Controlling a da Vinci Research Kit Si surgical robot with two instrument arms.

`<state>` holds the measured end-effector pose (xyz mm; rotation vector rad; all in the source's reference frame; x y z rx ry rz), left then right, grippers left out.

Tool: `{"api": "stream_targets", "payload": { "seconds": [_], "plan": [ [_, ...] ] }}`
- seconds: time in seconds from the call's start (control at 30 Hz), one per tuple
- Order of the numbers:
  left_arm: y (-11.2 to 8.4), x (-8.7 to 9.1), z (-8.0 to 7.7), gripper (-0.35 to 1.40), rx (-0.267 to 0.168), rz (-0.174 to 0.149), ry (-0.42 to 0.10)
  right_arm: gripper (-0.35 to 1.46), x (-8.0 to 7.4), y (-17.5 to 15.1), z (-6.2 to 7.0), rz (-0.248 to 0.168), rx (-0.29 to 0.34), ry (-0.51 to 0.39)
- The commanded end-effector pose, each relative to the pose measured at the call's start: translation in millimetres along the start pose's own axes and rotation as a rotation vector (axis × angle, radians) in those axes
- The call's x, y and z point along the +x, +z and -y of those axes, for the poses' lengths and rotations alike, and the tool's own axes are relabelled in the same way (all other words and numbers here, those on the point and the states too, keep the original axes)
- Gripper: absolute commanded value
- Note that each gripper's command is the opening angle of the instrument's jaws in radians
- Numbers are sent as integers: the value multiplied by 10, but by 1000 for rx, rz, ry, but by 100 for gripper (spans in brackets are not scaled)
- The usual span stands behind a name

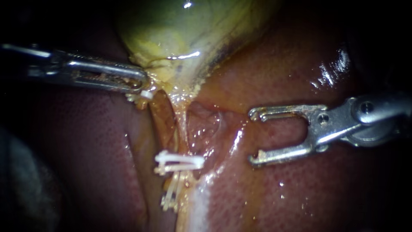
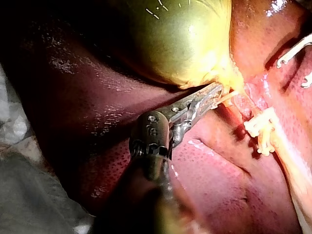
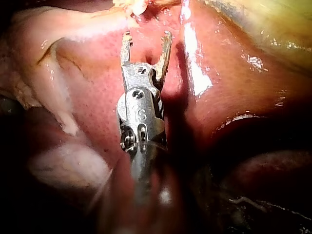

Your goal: Going back second clip right tube

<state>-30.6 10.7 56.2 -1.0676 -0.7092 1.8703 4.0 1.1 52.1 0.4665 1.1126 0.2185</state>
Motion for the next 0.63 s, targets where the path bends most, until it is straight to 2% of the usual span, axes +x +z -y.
{"api": "stream_targets", "payload": {
  "seconds": [0.03,0.3,0.63],
  "plan": [
    [3,-1,0,-35,-4,3,3,50,0,0,0,0,0,0],
    [20,-3,-2,-35,-19,11,18,50,0,0,0,0,0,0],
    [22,-2,-3,-35,-26,14,22,50,0,0,0,0,0,0]
  ]
}}
